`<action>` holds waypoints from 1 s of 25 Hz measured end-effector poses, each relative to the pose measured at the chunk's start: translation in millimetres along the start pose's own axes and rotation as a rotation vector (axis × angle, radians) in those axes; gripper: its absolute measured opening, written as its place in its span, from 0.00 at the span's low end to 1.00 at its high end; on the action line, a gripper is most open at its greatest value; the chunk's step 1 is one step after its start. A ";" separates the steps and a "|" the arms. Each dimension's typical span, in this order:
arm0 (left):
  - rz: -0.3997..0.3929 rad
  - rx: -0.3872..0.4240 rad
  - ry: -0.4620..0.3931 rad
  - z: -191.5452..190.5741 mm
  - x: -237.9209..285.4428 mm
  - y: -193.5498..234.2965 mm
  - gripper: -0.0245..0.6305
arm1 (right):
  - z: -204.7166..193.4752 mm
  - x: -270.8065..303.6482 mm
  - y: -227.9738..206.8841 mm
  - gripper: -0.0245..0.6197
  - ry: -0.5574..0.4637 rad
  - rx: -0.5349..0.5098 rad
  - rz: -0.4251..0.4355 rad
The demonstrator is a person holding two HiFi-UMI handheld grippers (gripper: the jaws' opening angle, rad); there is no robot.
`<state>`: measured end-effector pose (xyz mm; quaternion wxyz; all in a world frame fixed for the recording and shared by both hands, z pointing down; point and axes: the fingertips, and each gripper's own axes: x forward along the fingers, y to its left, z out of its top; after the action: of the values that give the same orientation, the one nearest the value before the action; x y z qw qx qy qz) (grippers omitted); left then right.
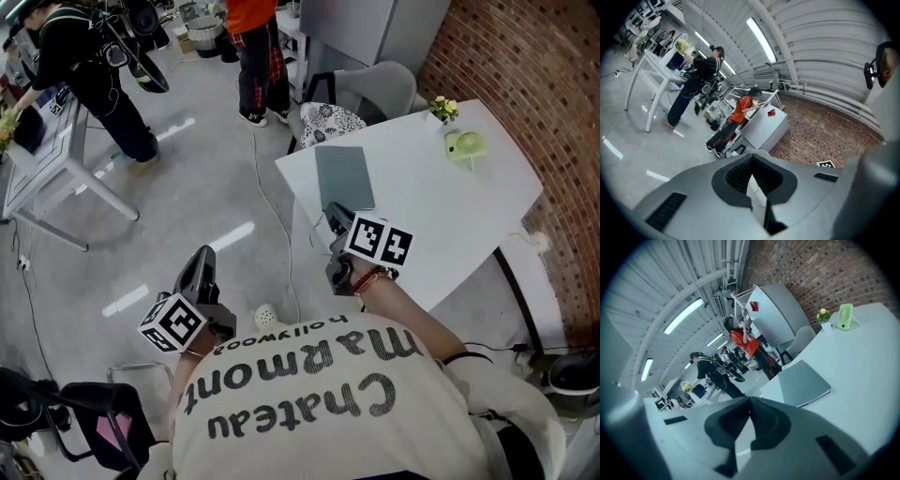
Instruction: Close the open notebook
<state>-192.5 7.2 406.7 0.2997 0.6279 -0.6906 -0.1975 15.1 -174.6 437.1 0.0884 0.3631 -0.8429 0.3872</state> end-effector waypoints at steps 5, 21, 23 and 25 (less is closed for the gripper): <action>0.008 0.000 0.003 -27.5 -28.1 -25.3 0.04 | -13.1 -39.6 0.9 0.04 -0.014 -0.058 0.044; 0.010 0.011 0.023 -91.8 -104.2 -57.9 0.04 | -68.6 -123.0 -15.0 0.04 0.002 -0.142 0.070; 0.011 0.013 0.019 -95.1 -107.2 -61.8 0.04 | -70.5 -130.3 -19.1 0.04 0.006 -0.154 0.070; 0.014 0.016 0.020 -97.7 -110.1 -65.0 0.04 | -71.0 -137.5 -24.4 0.04 0.004 -0.161 0.064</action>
<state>-75.7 117.1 418.7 0.3028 0.6273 -0.6936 -0.1837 121.4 -59.6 440.9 0.1067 0.3267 -0.8823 0.3216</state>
